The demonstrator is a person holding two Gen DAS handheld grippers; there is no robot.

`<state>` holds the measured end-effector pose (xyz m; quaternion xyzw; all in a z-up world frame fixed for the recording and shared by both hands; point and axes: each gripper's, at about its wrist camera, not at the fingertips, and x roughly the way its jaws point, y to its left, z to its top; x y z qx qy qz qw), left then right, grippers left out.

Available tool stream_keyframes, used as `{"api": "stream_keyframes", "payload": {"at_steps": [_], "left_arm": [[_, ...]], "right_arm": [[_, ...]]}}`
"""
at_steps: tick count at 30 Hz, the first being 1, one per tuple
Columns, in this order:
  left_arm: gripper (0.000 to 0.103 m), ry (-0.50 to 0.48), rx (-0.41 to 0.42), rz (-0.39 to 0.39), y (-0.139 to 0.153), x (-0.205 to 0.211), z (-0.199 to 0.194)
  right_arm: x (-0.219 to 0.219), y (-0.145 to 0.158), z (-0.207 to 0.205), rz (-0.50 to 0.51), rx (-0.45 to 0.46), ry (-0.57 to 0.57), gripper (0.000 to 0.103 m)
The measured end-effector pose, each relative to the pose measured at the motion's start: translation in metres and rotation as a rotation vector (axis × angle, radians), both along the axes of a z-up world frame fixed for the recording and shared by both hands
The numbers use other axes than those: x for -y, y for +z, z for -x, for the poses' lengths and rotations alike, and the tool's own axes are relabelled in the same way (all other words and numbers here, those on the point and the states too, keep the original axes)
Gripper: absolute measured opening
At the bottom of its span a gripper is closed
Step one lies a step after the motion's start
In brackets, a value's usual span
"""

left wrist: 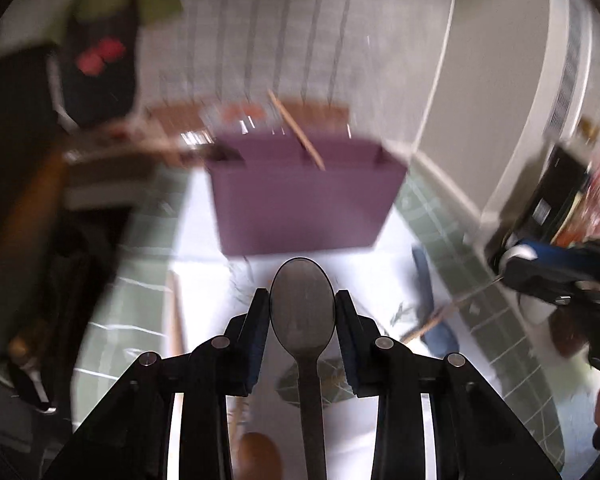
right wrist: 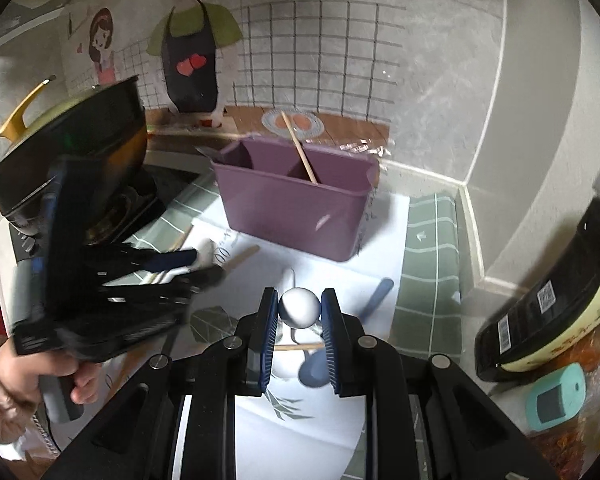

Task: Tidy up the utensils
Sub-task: 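Carry the white spoon toward the holder with the right tool while the left carries the metal spoon, then drop the white spoon into the holder with the right tool while the left drops the metal spoon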

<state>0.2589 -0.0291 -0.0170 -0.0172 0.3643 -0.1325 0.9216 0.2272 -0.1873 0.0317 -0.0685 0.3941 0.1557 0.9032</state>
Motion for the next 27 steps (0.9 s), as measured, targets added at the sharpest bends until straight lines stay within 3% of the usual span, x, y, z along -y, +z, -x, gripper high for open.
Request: {"api": "stream_keyframes", "payload": {"at_steps": [5,14,18,23,27], "left_arm": [[0.034,0.026,0.107,0.058,0.037,-0.019,0.018],[0.034,0.064,0.226,0.031,0.092,-0.038,0.040],[0.034,0.066,0.305,0.058,0.143,-0.038,0.030],[0.034,0.045,0.421,0.062,0.209,-0.029,0.005],[0.034,0.053,0.461,0.070,0.242,-0.027,-0.023]], "right_arm": [[-0.014,0.015,0.001,-0.009,0.032,0.025,0.020],[-0.041,0.032,0.003,-0.013,0.047,0.073,0.020],[-0.045,0.069,-0.001,-0.035,0.094,0.088,0.020],[-0.048,0.141,-0.022,-0.057,0.197,0.091,0.020],[-0.048,0.184,-0.044,-0.048,0.261,0.067,0.020]]}}
